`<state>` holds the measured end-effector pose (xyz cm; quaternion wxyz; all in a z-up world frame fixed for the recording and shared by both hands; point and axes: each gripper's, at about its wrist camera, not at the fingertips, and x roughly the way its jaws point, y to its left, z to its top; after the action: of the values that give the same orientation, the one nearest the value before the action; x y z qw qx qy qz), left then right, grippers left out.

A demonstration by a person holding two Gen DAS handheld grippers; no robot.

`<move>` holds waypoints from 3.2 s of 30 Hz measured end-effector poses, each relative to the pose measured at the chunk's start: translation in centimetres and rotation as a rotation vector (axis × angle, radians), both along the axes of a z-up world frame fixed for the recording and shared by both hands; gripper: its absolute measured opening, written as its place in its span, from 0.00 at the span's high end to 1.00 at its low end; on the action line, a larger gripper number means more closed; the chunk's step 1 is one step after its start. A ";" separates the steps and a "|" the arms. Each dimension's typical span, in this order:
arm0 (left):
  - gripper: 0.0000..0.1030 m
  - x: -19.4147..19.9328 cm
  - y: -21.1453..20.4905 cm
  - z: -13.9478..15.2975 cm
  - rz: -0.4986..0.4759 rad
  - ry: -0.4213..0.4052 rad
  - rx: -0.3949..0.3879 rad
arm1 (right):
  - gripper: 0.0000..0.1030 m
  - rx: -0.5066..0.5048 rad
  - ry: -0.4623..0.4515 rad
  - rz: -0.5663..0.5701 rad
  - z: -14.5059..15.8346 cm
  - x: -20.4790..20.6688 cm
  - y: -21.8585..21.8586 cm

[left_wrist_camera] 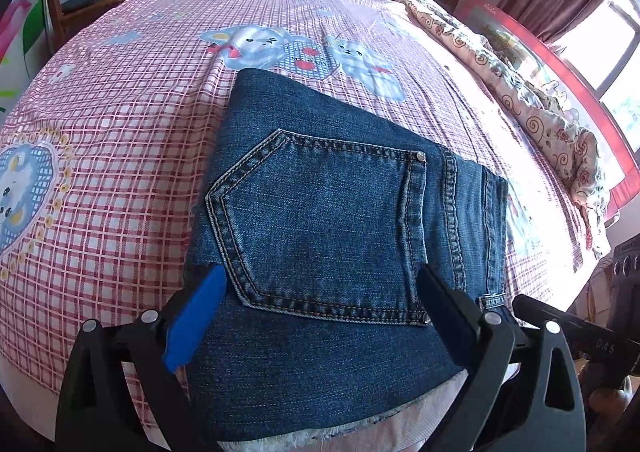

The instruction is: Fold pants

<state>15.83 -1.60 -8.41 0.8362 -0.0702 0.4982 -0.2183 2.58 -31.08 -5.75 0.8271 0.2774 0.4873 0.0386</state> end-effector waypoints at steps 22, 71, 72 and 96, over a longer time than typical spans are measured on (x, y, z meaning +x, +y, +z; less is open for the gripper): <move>0.53 -2.9 4.7 -3.8 0.023 0.134 -0.160 | 0.55 0.441 -0.030 -0.150 -2.7 -4.7 -3.4; 0.10 1.7 8.9 -0.5 -0.022 0.148 -0.329 | 0.53 0.409 -0.081 -0.099 -5.2 4.0 -5.9; 0.10 1.8 9.1 -0.6 -0.021 0.151 -0.336 | 0.53 0.394 -0.083 -0.069 -4.9 4.3 -5.3; 0.70 7.8 6.7 -5.3 -0.098 0.329 -0.369 | 0.82 0.244 -0.005 -0.028 -4.5 5.1 -4.0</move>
<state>23.59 5.06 -13.69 0.7051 -0.2323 0.5822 -0.3315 7.70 -35.10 -10.22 0.7891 0.3827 0.4727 0.0866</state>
